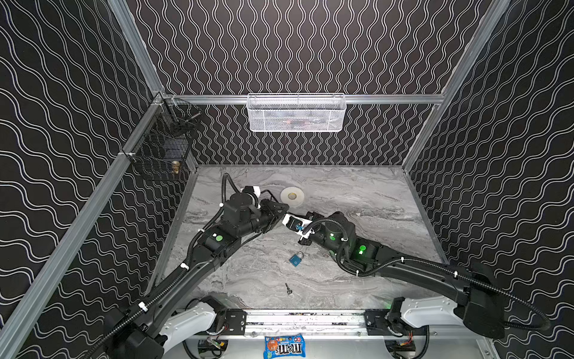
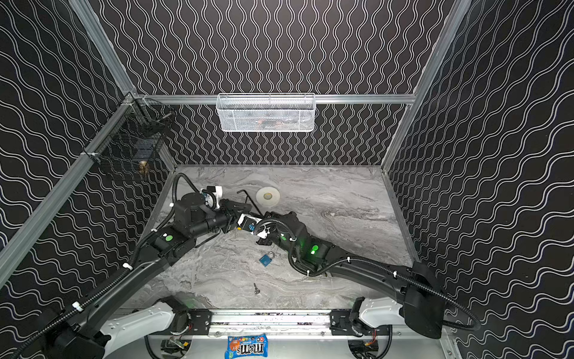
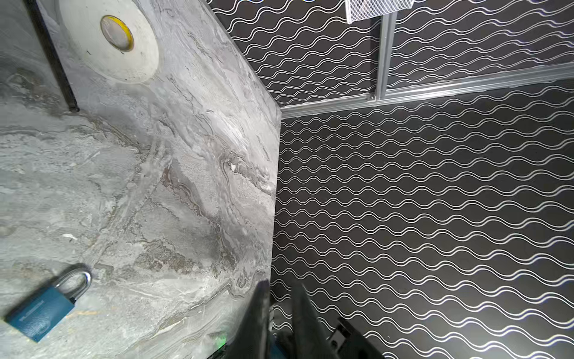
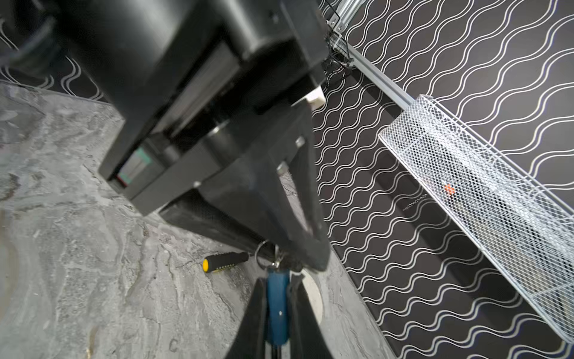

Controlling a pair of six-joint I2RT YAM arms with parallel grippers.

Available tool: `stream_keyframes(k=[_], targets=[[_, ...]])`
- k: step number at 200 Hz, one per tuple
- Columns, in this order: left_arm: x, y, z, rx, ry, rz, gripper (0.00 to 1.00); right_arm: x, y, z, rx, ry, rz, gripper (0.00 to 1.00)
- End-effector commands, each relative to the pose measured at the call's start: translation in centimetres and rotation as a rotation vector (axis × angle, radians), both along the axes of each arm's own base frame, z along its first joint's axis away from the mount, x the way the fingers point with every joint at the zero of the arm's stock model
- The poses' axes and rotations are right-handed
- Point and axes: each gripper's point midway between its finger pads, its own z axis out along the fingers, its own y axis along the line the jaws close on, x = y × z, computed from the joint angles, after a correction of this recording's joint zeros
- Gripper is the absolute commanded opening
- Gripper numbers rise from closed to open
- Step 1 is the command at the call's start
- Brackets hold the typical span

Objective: Unlock with the key

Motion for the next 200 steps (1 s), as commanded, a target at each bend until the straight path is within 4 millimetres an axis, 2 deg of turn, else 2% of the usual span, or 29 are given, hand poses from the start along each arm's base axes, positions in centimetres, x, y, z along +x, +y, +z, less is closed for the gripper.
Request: stream_keyframes(k=[1, 23, 60, 74, 86, 103, 115, 128, 143, 154, 157, 163, 185, 200], targets=[[-1.0, -0.9, 0.8, -0.015, 0.001, -0.08, 0.09, -0.2, 0.5, 1.1, 0.006, -0.049, 0.02, 0.0], [-1.0, -0.9, 0.6, 0.002, 0.008, -0.082, 0.0, -0.1, 0.4, 1.1, -0.003, -0.061, 0.01, 0.0], [-1.0, -1.1, 1.0, -0.01, -0.007, -0.095, 0.0, 0.0, 0.7, 1.4, -0.007, -0.072, 0.011, 0.02], [-1.0, -0.9, 1.1, 0.0, -0.019, -0.081, 0.0, -0.1, 0.8, 1.7, -0.004, -0.069, 0.017, 0.1], [-0.8, -0.6, 1.3, -0.01, -0.046, -0.065, 0.0, -0.2, 0.8, 1.8, 0.0, -0.06, 0.018, 0.26], [-0.4, -0.3, 1.5, -0.024, -0.067, -0.043, 0.0, -0.3, 0.5, 1.9, 0.003, -0.045, 0.017, 0.34], [0.0, -0.2, 1.7, -0.038, -0.084, -0.032, 0.0, -0.6, 0.2, 2.0, 0.014, -0.024, 0.019, 0.44], [0.4, 0.0, 1.9, -0.043, -0.117, -0.017, 0.0, -1.2, -0.1, 2.6, 0.05, 0.013, 0.034, 0.48], [1.0, 0.3, 2.0, -0.038, -0.166, -0.002, 0.0, -2.3, -0.4, 3.7, 0.111, 0.099, 0.069, 0.57], [1.4, 0.5, 2.2, -0.029, -0.207, 0.007, 0.0, -3.0, -1.0, 4.1, 0.158, 0.205, 0.086, 0.69], [1.5, 0.6, 2.4, -0.027, -0.23, 0.011, 0.0, -3.0, -1.1, 5.5, 0.202, 0.225, 0.096, 0.73], [1.7, 0.6, 2.7, -0.018, -0.277, 0.012, 0.0, -2.9, -1.5, 6.3, 0.253, 0.292, 0.106, 0.79], [2.3, 0.6, 3.2, 0.011, -0.392, 0.012, 0.0, -0.9, -3.5, 6.5, 0.407, 0.64, 0.093, 0.8], [2.5, 0.6, 3.8, 0.001, -0.467, 0.019, 0.0, 1.5, -5.9, 6.4, 0.547, 0.878, 0.037, 0.79]])
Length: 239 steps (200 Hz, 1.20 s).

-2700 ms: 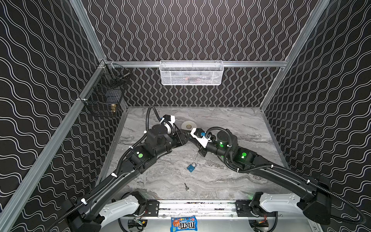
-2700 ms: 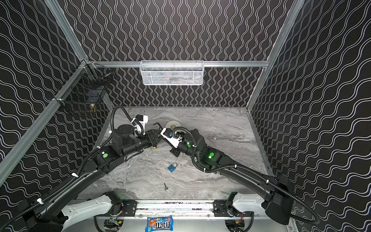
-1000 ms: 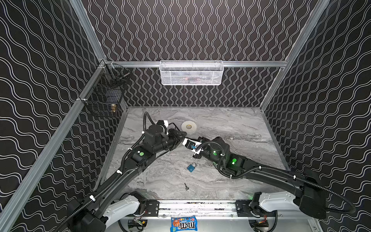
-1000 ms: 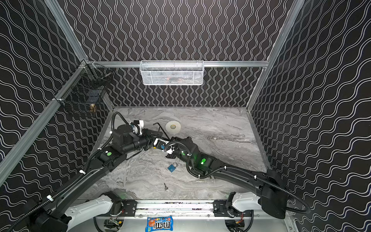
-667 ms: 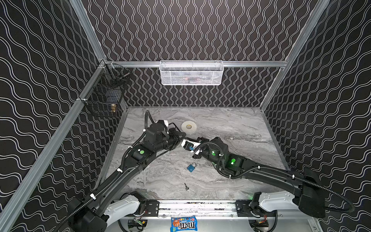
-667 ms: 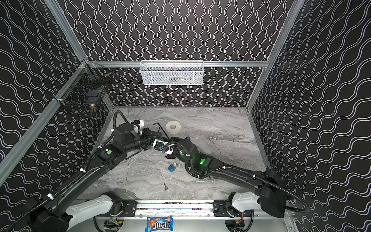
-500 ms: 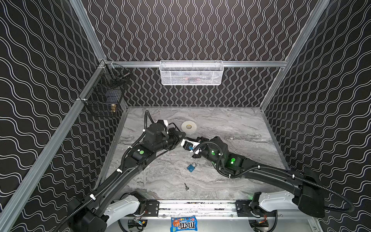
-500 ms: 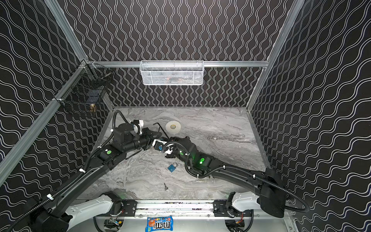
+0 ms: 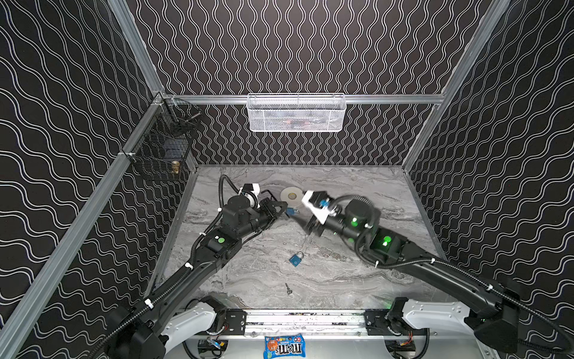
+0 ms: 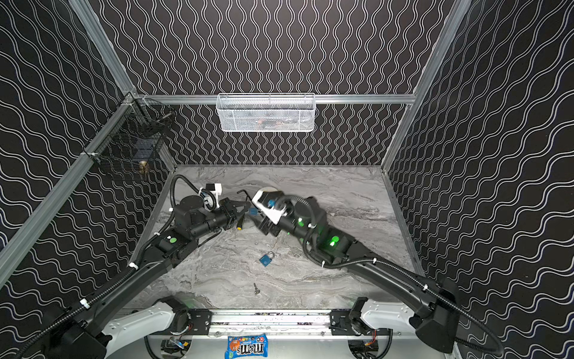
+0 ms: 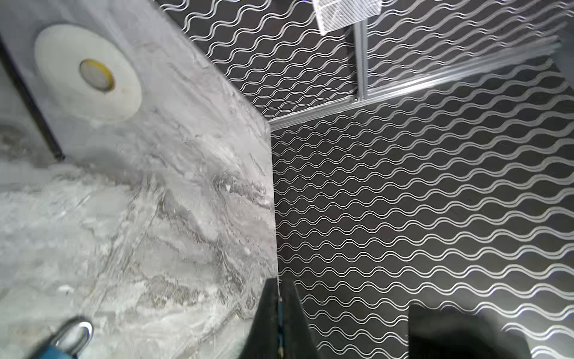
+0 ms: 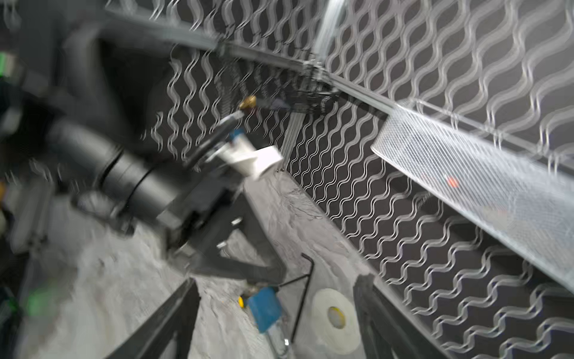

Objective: Unlock with the key

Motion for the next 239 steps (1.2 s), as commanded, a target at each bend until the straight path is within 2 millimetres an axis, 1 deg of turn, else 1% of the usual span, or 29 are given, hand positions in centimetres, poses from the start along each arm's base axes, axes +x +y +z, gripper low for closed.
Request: stream_keyframes(k=[1, 6, 16, 24, 34, 41, 43, 44, 60, 65, 81, 101, 117, 129, 155, 202, 217, 239], targets=[[0.8, 0.1, 3.7, -0.025, -0.252, 0.014, 0.0, 0.2, -1.6, -1.9, 0.204, 0.522, 0.076, 0.79], [0.8, 0.0, 4.2, -0.023, -0.295, 0.012, 0.0, 0.4, -2.1, -1.8, 0.248, 0.581, 0.1, 0.79], [0.9, 0.1, 4.3, -0.016, -0.333, 0.022, 0.0, 0.5, -2.7, -1.6, 0.345, 0.697, 0.145, 0.79], [0.9, 0.1, 4.7, -0.019, -0.392, 0.031, 0.0, 1.0, -3.3, -1.7, 0.41, 0.778, 0.132, 0.79], [1.1, 0.3, 4.6, -0.018, -0.417, 0.046, 0.0, 1.3, -3.6, -1.7, 0.478, 0.854, 0.132, 0.78], [1.2, 0.2, 4.7, -0.023, -0.442, 0.052, 0.0, 1.7, -3.9, -1.3, 0.526, 0.894, 0.124, 0.78], [1.2, 0.2, 4.8, -0.024, -0.451, 0.055, 0.0, 1.8, -4.0, -2.4, 0.529, 0.929, 0.109, 0.78], [1.2, 0.2, 4.9, -0.024, -0.455, 0.055, 0.0, 1.9, -4.0, -2.6, 0.536, 0.939, 0.107, 0.78], [1.3, -0.3, 5.1, -0.017, -0.499, 0.048, 0.0, 2.3, -3.9, -3.3, 0.632, 1.039, 0.116, 0.78], [1.1, -0.5, 5.3, -0.016, -0.519, 0.047, 0.0, 2.4, -3.7, -3.1, 0.661, 1.051, 0.137, 0.77], [1.1, -0.8, 5.4, -0.004, -0.554, 0.062, 0.0, 2.6, -2.8, -3.6, 0.681, 1.117, 0.186, 0.76], [0.9, -1.3, 5.9, -0.006, -0.602, 0.05, 0.0, 2.7, -2.2, -3.3, 0.694, 1.121, 0.22, 0.73], [0.8, -1.7, 6.0, 0.002, -0.621, 0.037, 0.0, 2.5, -1.9, -2.3, 0.716, 1.094, 0.27, 0.71], [0.9, -1.7, 5.7, 0.007, -0.621, 0.04, 0.0, 2.1, -1.8, -1.7, 0.732, 1.075, 0.314, 0.68], [0.5, -2.0, 6.0, -0.011, -0.646, 0.022, 0.0, 2.6, -1.4, -3.2, 0.692, 1.114, 0.27, 0.64], [0.1, -2.8, 6.4, -0.014, -0.68, -0.004, 0.0, 2.9, -0.9, -3.0, 0.684, 1.086, 0.301, 0.54], [0.0, -3.1, 6.4, -0.004, -0.682, -0.013, 0.0, 3.1, -0.8, -3.1, 0.683, 1.081, 0.302, 0.46], [-0.1, -3.3, 6.4, 0.004, -0.687, -0.018, 0.0, 2.9, -0.5, -2.8, 0.683, 1.07, 0.341, 0.4]])
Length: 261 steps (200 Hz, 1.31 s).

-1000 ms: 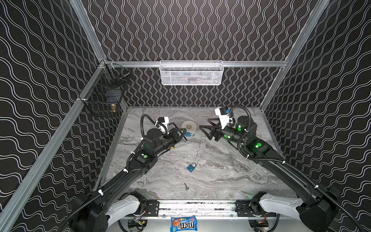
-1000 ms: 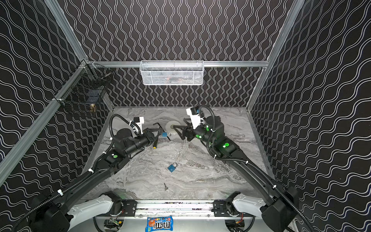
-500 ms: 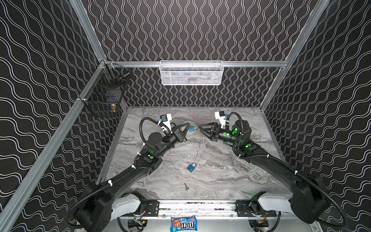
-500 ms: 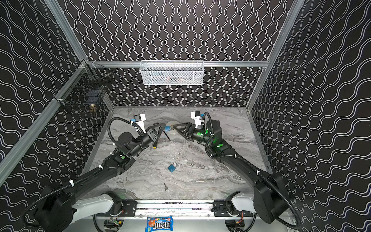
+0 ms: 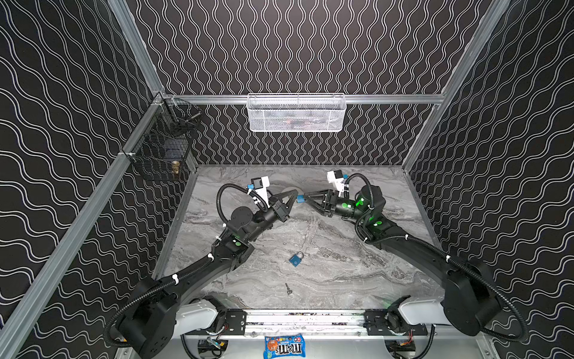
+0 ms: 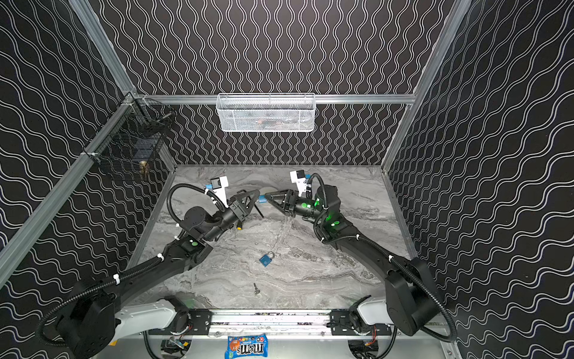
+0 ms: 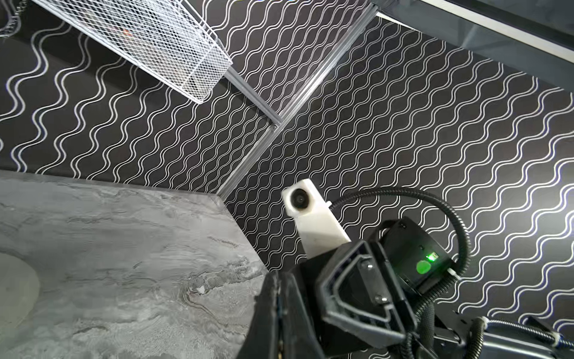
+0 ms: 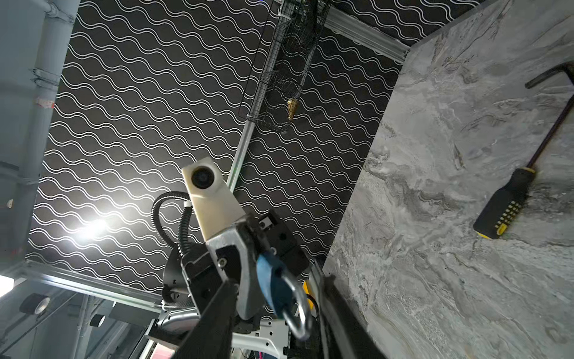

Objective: Unlock with the key

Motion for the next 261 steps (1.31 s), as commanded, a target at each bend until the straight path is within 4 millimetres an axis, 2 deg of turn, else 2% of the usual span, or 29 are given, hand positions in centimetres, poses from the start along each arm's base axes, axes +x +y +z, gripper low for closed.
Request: stream_keyframes(k=[1, 30, 70, 108, 118, 137, 159, 193, 223, 243, 261], targets=[[-0.4, -0.1, 1.5, -0.005, -0.076, 0.0, 0.0, -0.5, 0.3, 2.1, 0.059, -0.072, 0.033, 0.39], [-0.4, -0.5, 1.4, 0.001, -0.078, -0.011, 0.0, -0.4, 0.3, 2.2, 0.054, -0.099, 0.027, 0.31], [-0.2, -0.8, 1.1, 0.031, -0.07, -0.014, 0.0, -0.7, 0.3, 2.5, 0.054, -0.129, 0.039, 0.13], [-0.4, -0.9, 1.5, 0.026, -0.06, -0.034, 0.0, -1.0, 0.1, 3.0, 0.023, -0.198, 0.03, 0.08], [-0.6, -1.0, 1.6, 0.033, -0.048, -0.044, 0.17, -1.1, -0.1, 3.3, 0.018, -0.22, 0.024, 0.07], [-0.9, -0.8, 1.3, 0.071, -0.005, -0.047, 0.44, -1.2, -0.6, 3.4, -0.005, -0.253, 0.017, 0.07], [-1.5, -0.2, 0.2, 0.133, 0.07, -0.047, 0.49, -1.8, -1.1, 3.8, -0.012, -0.304, 0.037, 0.05], [-2.9, 0.2, -0.8, 0.177, 0.105, -0.082, 0.46, -3.0, -1.8, 4.9, 0.021, -0.349, 0.082, 0.05], [-4.1, -0.5, 0.0, 0.158, 0.06, -0.16, 0.34, -3.6, -1.6, 5.0, 0.025, -0.342, 0.135, 0.05], [-4.3, -0.5, 0.8, 0.139, 0.042, -0.169, 0.23, -4.0, -1.5, 4.9, 0.031, -0.343, 0.161, 0.05], [-4.7, -0.8, 1.5, 0.119, 0.033, -0.198, 0.22, -4.0, -1.6, 5.0, 0.021, -0.345, 0.155, 0.05]])
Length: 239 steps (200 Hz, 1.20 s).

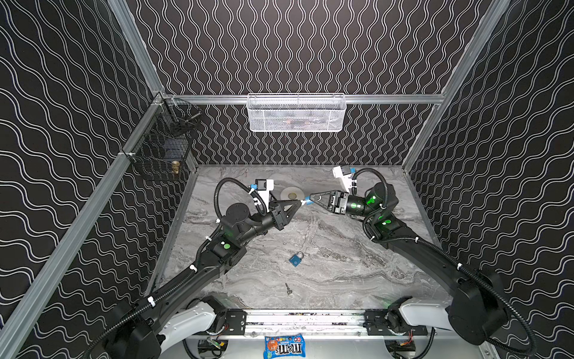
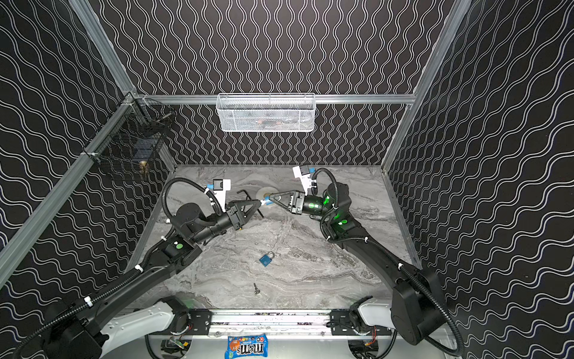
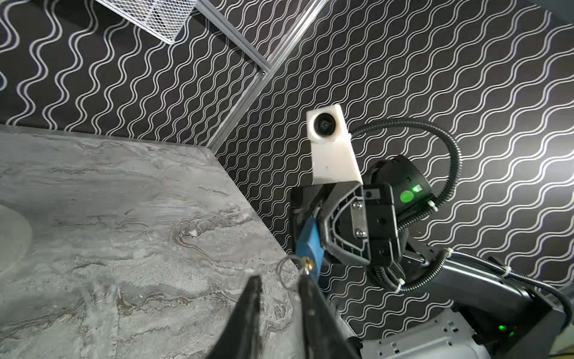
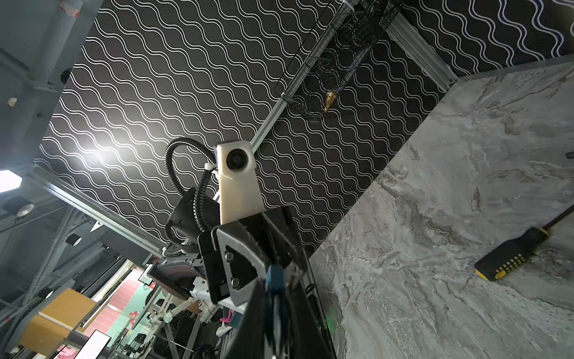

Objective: Unlock with the key

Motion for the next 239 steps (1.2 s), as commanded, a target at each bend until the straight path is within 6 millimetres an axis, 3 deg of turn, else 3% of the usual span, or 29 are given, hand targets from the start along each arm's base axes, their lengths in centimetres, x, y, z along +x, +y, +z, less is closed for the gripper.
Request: stream_keyframes(k=[1, 17, 32, 71, 134, 155, 239], targets=[[-0.7, -0.3, 1.3, -0.026, -0.041, -0.046, 0.22, -1.1, -0.1, 1.4, 0.022, -0.06, 0.043, 0.05], [-1.0, -0.6, 1.5, -0.041, -0.046, -0.068, 0.21, -1.0, -0.1, 1.6, 0.017, -0.064, 0.033, 0.05], [-1.1, -0.9, 1.5, -0.041, -0.041, -0.091, 0.08, -1.0, -0.1, 1.9, 0.026, -0.066, 0.037, 0.05], [-1.2, -1.2, 1.6, -0.042, -0.044, -0.113, 0.03, -0.8, 0.1, 1.8, 0.017, -0.061, 0.04, 0.05], [-1.5, -2.0, 1.3, -0.051, -0.023, -0.167, 0.09, -0.4, 0.1, 1.5, 0.002, -0.067, 0.023, 0.05], [-1.6, -1.9, 1.5, -0.058, -0.028, -0.168, 0.05, -0.3, 0.1, 1.5, 0.003, -0.067, 0.017, 0.04], [-2.0, -1.4, 1.2, -0.106, 0.001, -0.169, 0.21, 0.2, -0.6, 2.1, 0.028, -0.07, -0.064, 0.0]])
